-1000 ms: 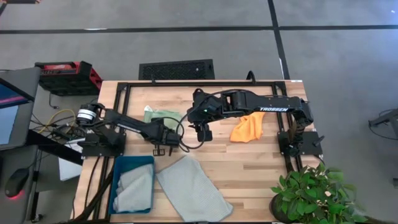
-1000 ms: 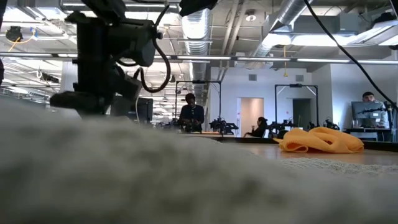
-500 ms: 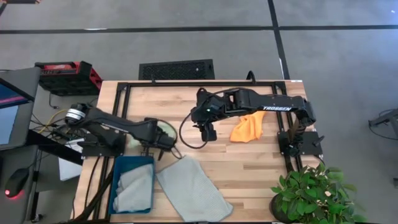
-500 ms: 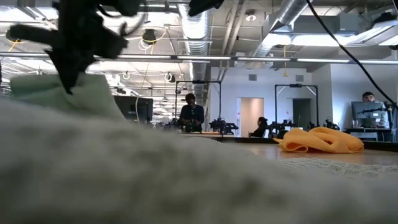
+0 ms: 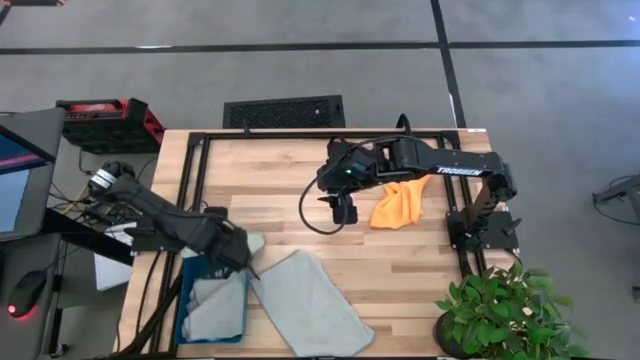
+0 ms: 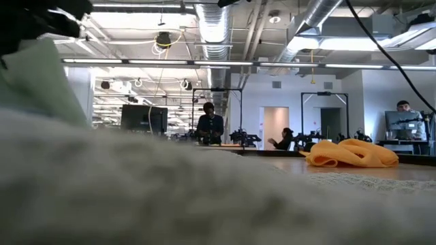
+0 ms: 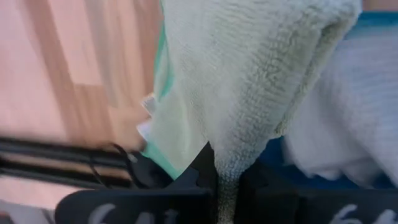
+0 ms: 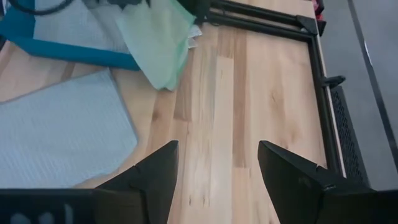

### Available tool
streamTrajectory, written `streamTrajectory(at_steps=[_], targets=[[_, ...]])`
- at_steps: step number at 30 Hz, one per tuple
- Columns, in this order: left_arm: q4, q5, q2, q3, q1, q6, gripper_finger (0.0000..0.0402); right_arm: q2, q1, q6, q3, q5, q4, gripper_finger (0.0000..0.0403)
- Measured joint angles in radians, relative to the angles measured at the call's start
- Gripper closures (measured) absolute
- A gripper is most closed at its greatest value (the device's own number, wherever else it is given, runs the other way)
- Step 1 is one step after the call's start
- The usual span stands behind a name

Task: Fold microfiber towels
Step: Put the folded green microfiber towel into the blue bin

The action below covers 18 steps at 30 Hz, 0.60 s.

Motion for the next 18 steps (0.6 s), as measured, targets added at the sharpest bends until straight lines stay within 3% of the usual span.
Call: streamTrajectory(at_steps=[10, 18], targets=[[0.008, 0.053, -0.001, 0.0, -0.184, -0.182, 0.0401, -0.001, -0.001, 0.001, -0.001, 0.0, 0.001, 0.0159], [0.232, 0.072, 0.005, 0.0, -0.291, -0.277, 0.0401, -0.001, -0.001, 0.001, -0.001, 0.0, 0.001, 0.0159]])
